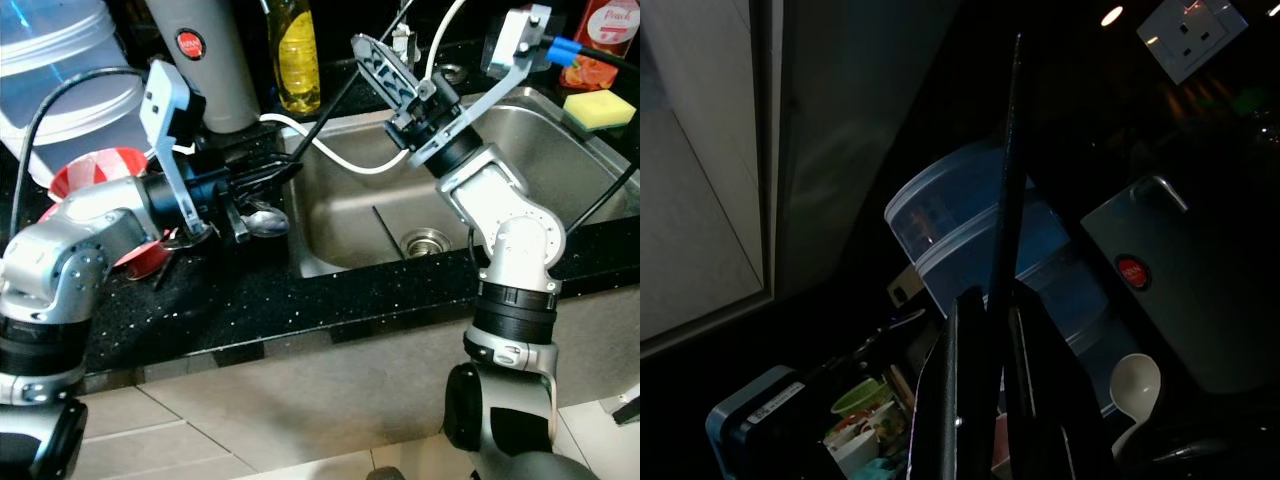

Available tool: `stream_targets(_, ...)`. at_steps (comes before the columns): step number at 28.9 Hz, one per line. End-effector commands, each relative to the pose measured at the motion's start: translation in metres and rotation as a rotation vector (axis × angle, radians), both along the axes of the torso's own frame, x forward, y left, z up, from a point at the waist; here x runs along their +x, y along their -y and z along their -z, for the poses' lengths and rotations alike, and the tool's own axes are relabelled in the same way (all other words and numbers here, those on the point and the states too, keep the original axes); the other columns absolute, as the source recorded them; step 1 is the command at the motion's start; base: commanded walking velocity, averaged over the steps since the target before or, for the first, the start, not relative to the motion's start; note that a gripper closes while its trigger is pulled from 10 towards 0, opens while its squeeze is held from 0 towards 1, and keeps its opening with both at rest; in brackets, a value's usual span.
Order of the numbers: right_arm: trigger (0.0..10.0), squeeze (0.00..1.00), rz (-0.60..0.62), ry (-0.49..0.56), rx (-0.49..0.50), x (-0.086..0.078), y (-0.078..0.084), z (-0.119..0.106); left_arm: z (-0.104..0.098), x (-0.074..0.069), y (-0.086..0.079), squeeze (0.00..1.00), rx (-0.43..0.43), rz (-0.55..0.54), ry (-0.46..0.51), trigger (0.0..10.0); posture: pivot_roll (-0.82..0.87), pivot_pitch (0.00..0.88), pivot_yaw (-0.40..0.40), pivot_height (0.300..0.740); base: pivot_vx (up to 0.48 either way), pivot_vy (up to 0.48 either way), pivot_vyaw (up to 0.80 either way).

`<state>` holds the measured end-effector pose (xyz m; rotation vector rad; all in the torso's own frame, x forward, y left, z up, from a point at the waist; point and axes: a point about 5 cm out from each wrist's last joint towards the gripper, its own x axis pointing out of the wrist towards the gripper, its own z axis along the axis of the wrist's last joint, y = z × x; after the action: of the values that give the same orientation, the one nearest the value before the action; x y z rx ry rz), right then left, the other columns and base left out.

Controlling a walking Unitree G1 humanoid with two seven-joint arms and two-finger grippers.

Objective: Kitchen organization

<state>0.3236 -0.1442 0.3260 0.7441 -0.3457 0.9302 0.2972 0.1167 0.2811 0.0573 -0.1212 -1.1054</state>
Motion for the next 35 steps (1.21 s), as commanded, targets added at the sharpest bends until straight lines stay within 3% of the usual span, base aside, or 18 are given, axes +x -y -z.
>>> stream_targets(1,0.0,0.00,0.010,-0.005,-0.017,0.000,-0.002,0.000,-0.001,-0.001,0.000,0.00,0.010,-0.021,0.029,10.0,-0.04,0.017,0.062,0.740,0.000,0.000,0.00)
stream_targets(5,0.0,0.00,0.018,-0.012,-0.022,0.001,-0.002,0.001,-0.003,0.002,0.001,0.00,-0.022,-0.045,0.026,10.0,-0.04,0.019,0.063,0.740,0.000,0.000,0.00)
stream_targets(6,10.0,0.00,0.029,-0.021,-0.031,0.003,-0.002,0.002,-0.006,0.004,0.000,1.00,-0.048,-0.058,0.012,10.0,-0.04,0.019,0.063,0.740,0.000,0.000,0.00)
stream_targets(8,10.0,0.00,0.051,-0.023,-0.045,0.004,-0.001,0.003,-0.009,0.007,-0.002,1.00,-0.078,-0.084,-0.007,10.0,-0.04,0.019,0.063,0.740,0.000,0.000,0.00)
stream_targets(9,10.0,0.00,0.125,-0.022,-0.076,0.011,0.003,0.001,-0.016,0.013,-0.008,0.00,-0.129,-0.154,-0.004,10.0,-0.04,0.020,0.063,0.740,0.000,0.000,0.00)
stream_targets(11,10.0,0.00,0.389,-0.030,-0.274,0.039,0.012,-0.005,-0.024,0.024,-0.022,0.00,-0.225,-0.274,0.006,10.0,-0.05,0.022,0.066,0.740,0.000,0.000,0.00)
stream_targets(14,10.0,0.00,0.591,-0.024,-0.586,0.064,0.012,-0.002,-0.026,0.025,-0.026,0.00,-0.281,-0.292,0.006,10.0,-0.05,0.021,0.063,0.740,0.000,0.000,0.00)
stream_targets(15,10.0,0.00,0.601,-0.015,-0.649,0.069,0.009,0.001,-0.027,0.024,-0.025,0.00,-0.282,-0.283,0.012,10.0,-0.05,0.021,0.058,0.740,0.000,0.000,0.00)
stream_targets(16,10.0,0.00,0.601,-0.015,-0.649,0.069,0.009,0.001,-0.027,0.024,-0.025,0.00,-0.282,-0.283,0.012,10.0,-0.05,0.021,0.058,0.740,0.000,0.000,0.00)
stream_targets(18,10.0,0.00,0.603,-0.075,-0.756,0.083,0.000,0.021,-0.025,0.019,-0.021,0.00,-0.276,-0.259,0.021,10.0,-0.04,0.021,0.048,0.740,0.000,0.000,0.00)
stream_targets(21,10.0,0.00,0.616,-0.119,-0.830,0.091,-0.006,0.039,-0.023,0.016,-0.020,0.00,-0.270,-0.256,0.022,10.0,-0.03,0.021,0.040,0.740,0.000,0.000,0.00)
stream_targets(25,10.0,0.00,0.607,-0.162,-0.906,0.093,-0.013,0.060,-0.020,0.014,-0.021,0.00,-0.263,-0.268,0.018,10.0,-0.01,0.021,0.028,0.740,0.000,0.000,0.00)
stream_targets(27,10.0,0.00,0.548,-0.198,-0.993,0.092,-0.022,0.082,-0.019,0.013,-0.023,0.00,-0.259,-0.284,0.014,10.0,-0.01,0.021,0.028,0.740,0.000,0.000,0.00)
stream_targets(31,10.0,0.00,0.492,-0.196,-1.081,0.092,-0.029,0.099,-0.019,0.012,-0.024,0.00,-0.262,-0.301,0.014,10.0,0.01,0.021,0.019,0.740,0.000,0.000,0.00)
stream_targets(32,10.0,0.28,0.481,-0.200,-1.091,0.092,-0.030,0.101,-0.019,0.012,-0.025,0.00,-0.261,-0.305,0.015,10.0,0.01,0.021,0.019,0.740,0.000,0.000,0.00)
stream_targets(33,10.0,0.85,0.457,-0.214,-1.089,0.092,-0.031,0.103,-0.018,0.012,-0.026,0.00,-0.263,-0.309,0.013,10.0,0.02,0.019,0.017,0.740,0.000,0.000,0.00)
stream_targets(34,10.0,1.00,0.447,-0.234,-1.080,0.092,-0.031,0.105,-0.017,0.011,-0.026,0.00,-0.263,-0.313,0.012,10.0,0.02,0.019,0.017,0.740,0.000,0.000,0.00)
stream_targets(35,10.0,1.00,0.440,-0.252,-1.069,0.092,-0.031,0.106,-0.017,0.011,-0.026,0.00,-0.263,-0.316,0.010,10.0,0.02,0.019,0.017,0.740,0.000,0.000,0.00)
